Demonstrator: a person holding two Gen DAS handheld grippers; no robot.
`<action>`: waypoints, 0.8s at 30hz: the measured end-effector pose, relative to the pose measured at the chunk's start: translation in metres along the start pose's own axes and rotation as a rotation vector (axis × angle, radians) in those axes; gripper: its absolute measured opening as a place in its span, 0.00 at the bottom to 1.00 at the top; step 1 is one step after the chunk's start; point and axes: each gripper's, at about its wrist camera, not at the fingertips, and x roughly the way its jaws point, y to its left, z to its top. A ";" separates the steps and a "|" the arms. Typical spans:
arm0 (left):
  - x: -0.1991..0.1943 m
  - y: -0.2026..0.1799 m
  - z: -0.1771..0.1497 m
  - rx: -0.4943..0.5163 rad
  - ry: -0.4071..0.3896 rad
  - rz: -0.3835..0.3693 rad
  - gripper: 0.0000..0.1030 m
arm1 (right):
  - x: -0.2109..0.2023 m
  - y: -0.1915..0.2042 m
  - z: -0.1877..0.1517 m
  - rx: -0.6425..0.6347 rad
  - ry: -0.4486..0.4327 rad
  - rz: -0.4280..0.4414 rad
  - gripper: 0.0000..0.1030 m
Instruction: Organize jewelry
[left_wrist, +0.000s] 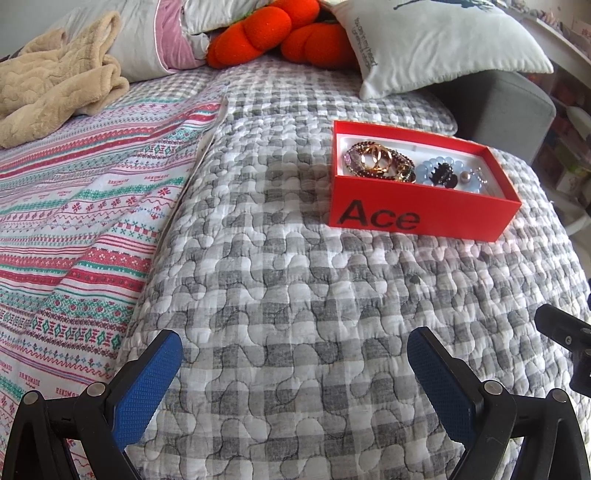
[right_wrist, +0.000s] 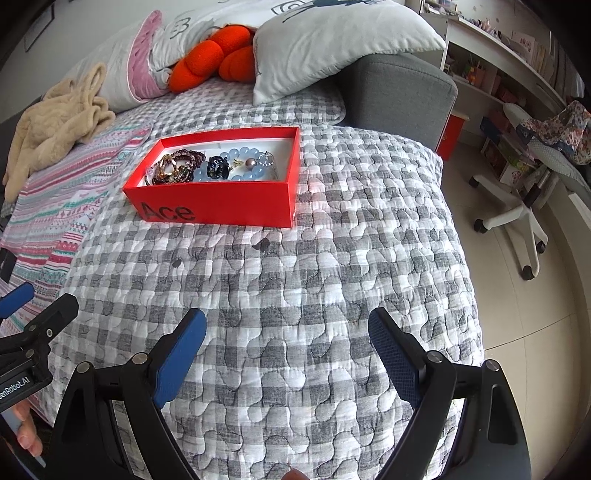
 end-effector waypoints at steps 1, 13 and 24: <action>0.000 0.001 0.000 -0.002 0.000 0.003 0.97 | 0.000 0.001 -0.001 -0.001 0.001 0.002 0.89; 0.001 0.002 -0.001 -0.003 -0.002 0.025 0.97 | -0.002 0.010 -0.003 -0.027 -0.003 0.000 0.89; 0.006 -0.003 -0.002 0.008 0.009 0.025 0.98 | -0.001 0.014 -0.005 -0.043 -0.005 -0.002 0.89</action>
